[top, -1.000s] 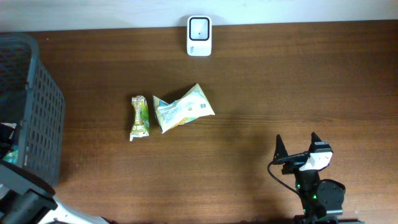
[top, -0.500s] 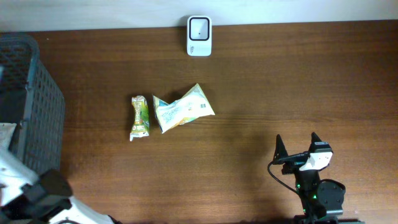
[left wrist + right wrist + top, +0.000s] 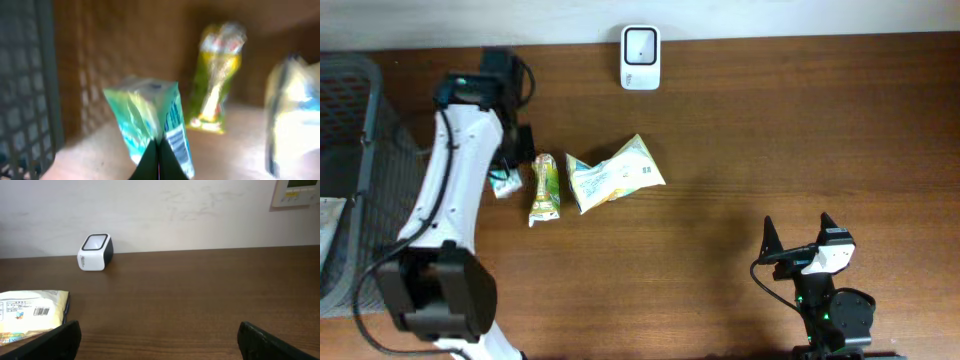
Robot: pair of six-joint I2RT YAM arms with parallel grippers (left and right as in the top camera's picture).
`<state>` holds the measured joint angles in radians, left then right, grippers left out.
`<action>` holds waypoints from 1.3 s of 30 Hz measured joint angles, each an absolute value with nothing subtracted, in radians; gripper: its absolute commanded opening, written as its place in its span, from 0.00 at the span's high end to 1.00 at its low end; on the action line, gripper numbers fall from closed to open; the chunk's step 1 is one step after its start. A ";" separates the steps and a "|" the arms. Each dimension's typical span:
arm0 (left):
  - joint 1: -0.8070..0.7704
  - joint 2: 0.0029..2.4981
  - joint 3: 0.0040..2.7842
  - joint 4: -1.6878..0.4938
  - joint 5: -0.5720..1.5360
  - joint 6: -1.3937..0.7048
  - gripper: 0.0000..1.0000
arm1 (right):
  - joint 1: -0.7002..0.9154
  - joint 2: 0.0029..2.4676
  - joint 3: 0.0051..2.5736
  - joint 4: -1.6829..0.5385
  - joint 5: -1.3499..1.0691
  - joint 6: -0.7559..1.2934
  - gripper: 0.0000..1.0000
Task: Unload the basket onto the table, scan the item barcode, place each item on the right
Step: 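Place the small green box on the table left of the pouch, then reach the left gripper into the basket and grasp the white conditioner tube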
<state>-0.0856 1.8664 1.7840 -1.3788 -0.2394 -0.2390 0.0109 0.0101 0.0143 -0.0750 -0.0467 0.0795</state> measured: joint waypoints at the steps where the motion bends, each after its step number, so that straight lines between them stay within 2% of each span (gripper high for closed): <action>1: -0.086 1.861 1.655 -1.243 -0.264 -0.242 1.00 | 0.011 0.011 0.014 -0.075 -0.046 0.079 0.01; 6: -0.086 1.867 1.290 -0.801 -0.297 -0.231 1.00 | 0.011 0.010 0.014 -0.075 -0.047 0.078 0.01; 8: -0.086 1.867 1.235 -0.736 -0.293 -0.227 0.99 | 0.011 0.010 0.014 -0.075 -0.047 0.078 0.01; 11: -0.089 1.867 1.214 -0.715 -0.242 -0.224 0.88 | 0.011 0.010 0.014 -0.075 -0.047 0.078 0.02; 13: -0.098 1.867 1.214 -0.709 -0.187 -0.222 0.86 | 0.011 0.010 0.014 -0.075 -0.047 0.079 0.01; 15: -0.117 1.867 1.218 -0.706 -0.135 -0.223 0.80 | 0.011 0.010 0.014 -0.075 -0.046 0.079 0.01; 17: -0.128 1.867 1.237 -0.717 -0.111 -0.221 0.59 | 0.011 0.010 0.014 -0.075 -0.047 0.080 0.01; 18: -0.131 1.867 1.271 -0.753 -0.101 -0.220 0.43 | 0.011 0.010 0.014 -0.075 -0.046 0.079 0.01; 19: -0.123 1.862 1.330 -0.791 -0.097 -0.217 0.33 | 0.011 0.010 0.014 -0.075 -0.046 0.079 0.01; 21: -0.105 1.845 1.428 -0.846 -0.093 -0.214 0.25 | 0.011 0.010 0.014 -0.075 -0.047 0.079 0.01; 23: -0.057 1.817 1.627 -0.947 -0.100 -0.213 0.20 | 0.011 0.010 0.014 -0.075 -0.047 0.079 0.01; 24: -0.006 1.766 1.777 -0.996 -0.121 -0.213 0.19 | 0.011 0.010 0.014 -0.075 -0.047 0.079 0.01; 28: 0.154 1.662 2.020 -1.058 -0.184 -0.212 0.18 | 0.011 0.010 0.014 -0.075 -0.046 0.079 0.01; 29: 0.193 1.645 2.040 -1.059 -0.199 -0.212 0.18 | 0.011 0.010 0.014 -0.075 -0.046 0.079 0.01; 31: 0.325 1.618 2.057 -1.066 -0.252 -0.212 0.03 | 0.011 0.010 0.015 -0.075 -0.046 0.079 0.02; 32: 0.380 1.621 2.057 -1.078 -0.268 -0.210 0.00 | 0.011 0.010 0.015 -0.075 -0.046 0.080 0.01; 35: 0.517 1.679 2.055 -1.162 -0.287 -0.209 0.00 | 0.011 0.010 0.014 -0.075 -0.046 0.079 0.01; 39: 0.606 1.779 2.038 -1.267 -0.324 -0.208 0.00 | 0.011 0.010 0.014 -0.075 -0.046 0.080 0.01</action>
<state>0.6060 1.7794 2.0384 -1.2675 -0.3244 -0.2085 0.0109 0.0101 0.0143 -0.0750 -0.0463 0.0795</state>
